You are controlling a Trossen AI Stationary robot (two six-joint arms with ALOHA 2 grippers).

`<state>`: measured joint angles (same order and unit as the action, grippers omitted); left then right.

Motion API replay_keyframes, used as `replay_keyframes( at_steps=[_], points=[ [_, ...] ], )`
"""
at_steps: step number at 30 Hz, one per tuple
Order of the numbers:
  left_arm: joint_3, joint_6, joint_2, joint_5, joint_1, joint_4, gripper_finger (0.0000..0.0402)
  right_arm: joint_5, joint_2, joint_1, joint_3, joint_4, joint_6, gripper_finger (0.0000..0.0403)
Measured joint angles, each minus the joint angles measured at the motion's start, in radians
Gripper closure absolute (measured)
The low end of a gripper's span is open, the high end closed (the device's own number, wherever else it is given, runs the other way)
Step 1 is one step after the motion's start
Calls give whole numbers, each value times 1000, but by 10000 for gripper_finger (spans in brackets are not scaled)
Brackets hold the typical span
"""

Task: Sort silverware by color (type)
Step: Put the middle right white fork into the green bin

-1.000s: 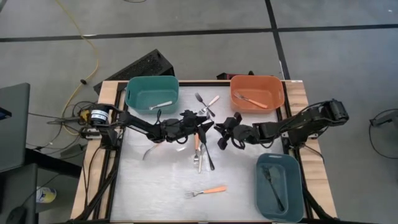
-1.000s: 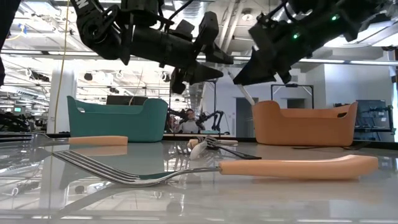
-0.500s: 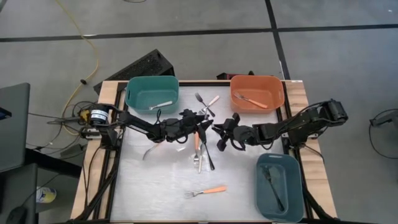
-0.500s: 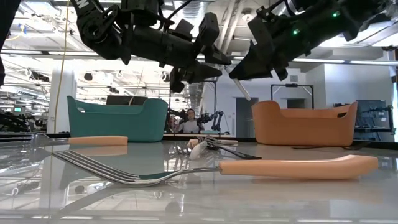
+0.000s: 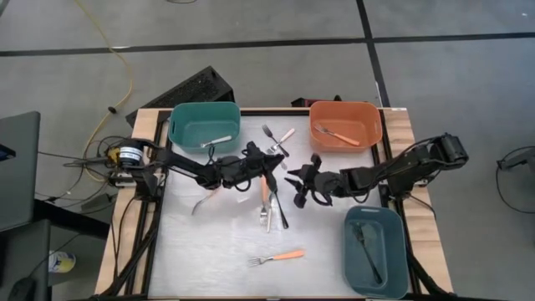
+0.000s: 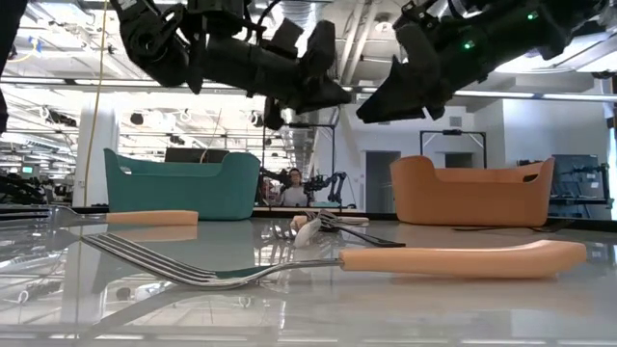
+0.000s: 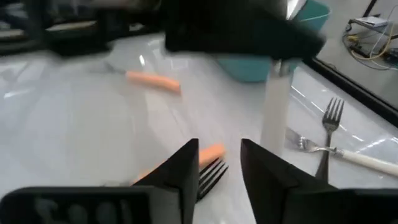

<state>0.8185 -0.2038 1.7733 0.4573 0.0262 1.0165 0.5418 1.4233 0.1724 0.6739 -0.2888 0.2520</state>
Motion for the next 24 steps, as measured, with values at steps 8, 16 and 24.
replay_keyframes(
  at_steps=[8,16,24],
  points=[
    [1,62,-342,-73,80,-423,401,1,-93,54,-1,219,1,185],
    [1,36,-740,-56,248,-1003,401,2,-146,70,0,265,-41,172],
    [1,62,-803,-122,496,-1406,401,1,-139,68,0,264,-49,174]
  ],
)
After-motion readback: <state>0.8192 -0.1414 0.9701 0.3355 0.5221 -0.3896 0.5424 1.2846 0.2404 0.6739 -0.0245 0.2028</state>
